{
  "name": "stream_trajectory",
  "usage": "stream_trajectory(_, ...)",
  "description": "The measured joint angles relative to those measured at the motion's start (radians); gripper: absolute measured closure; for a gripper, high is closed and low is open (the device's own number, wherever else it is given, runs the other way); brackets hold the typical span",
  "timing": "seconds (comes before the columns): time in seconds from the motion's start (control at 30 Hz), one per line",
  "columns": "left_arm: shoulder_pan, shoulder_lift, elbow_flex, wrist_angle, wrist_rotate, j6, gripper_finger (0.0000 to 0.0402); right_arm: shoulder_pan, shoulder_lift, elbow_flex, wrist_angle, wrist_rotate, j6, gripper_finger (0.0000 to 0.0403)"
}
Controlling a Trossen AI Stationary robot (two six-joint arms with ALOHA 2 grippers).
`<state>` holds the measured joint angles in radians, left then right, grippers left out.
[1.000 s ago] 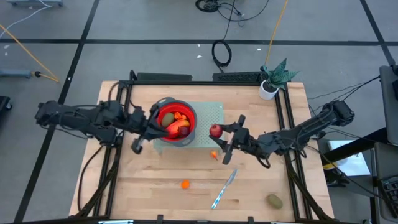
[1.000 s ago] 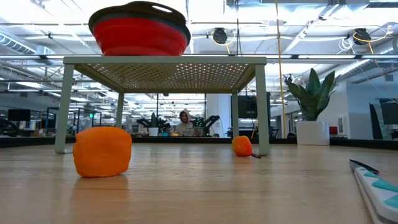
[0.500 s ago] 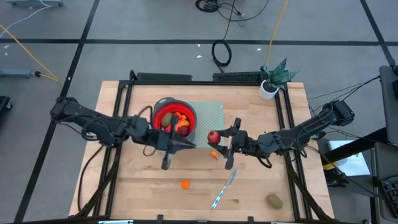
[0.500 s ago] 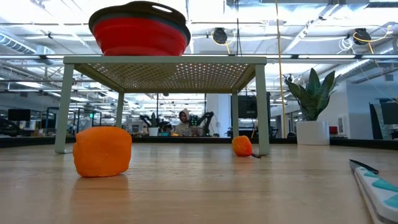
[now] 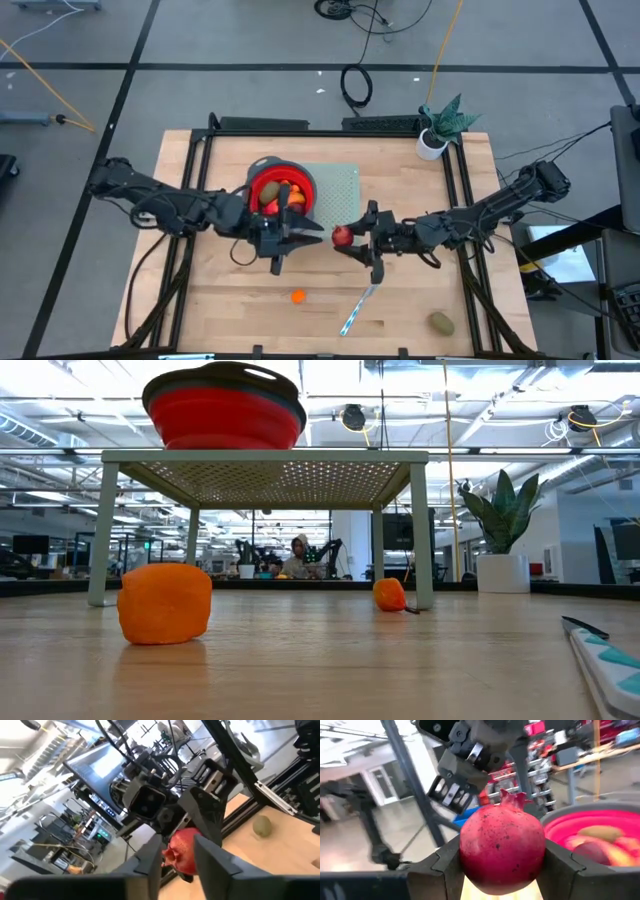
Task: Pick & Place Fruit
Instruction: Put the pomegranate into the red strainer bowl on the shelf
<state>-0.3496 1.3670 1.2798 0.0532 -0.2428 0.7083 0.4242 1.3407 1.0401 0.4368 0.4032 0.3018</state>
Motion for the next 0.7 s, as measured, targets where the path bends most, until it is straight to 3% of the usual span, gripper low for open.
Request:
stream_trajectory(0.33,-0.003,0.031,0.011,0.008,0.024,-0.004,0.0176,-0.039,0.000,0.000,0.000,-0.162,0.186,0.0224)
stream_trajectory(0.7,-0.026,0.082,0.011,0.058,0.002,0.080,0.0115,-0.078,0.000,0.000,0.008,-0.333,0.325,0.0224)
